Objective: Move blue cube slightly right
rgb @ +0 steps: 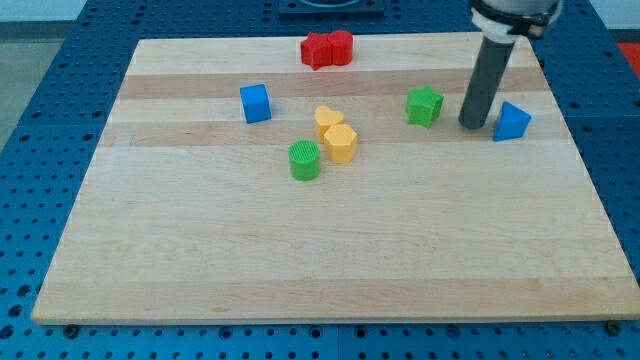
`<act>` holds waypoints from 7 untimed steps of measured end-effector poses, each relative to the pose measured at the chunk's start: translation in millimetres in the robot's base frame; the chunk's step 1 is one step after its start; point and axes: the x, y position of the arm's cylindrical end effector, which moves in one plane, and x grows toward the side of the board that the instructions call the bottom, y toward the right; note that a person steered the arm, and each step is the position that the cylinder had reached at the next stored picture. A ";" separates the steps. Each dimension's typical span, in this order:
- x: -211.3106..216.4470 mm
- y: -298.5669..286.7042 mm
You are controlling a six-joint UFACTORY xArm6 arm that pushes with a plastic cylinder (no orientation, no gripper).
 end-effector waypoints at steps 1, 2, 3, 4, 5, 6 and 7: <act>18.9 -10.2; 52.1 -17.4; 96.0 -46.0; 133.0 -90.5; 140.7 -151.2; 136.9 -210.0; 121.8 -264.5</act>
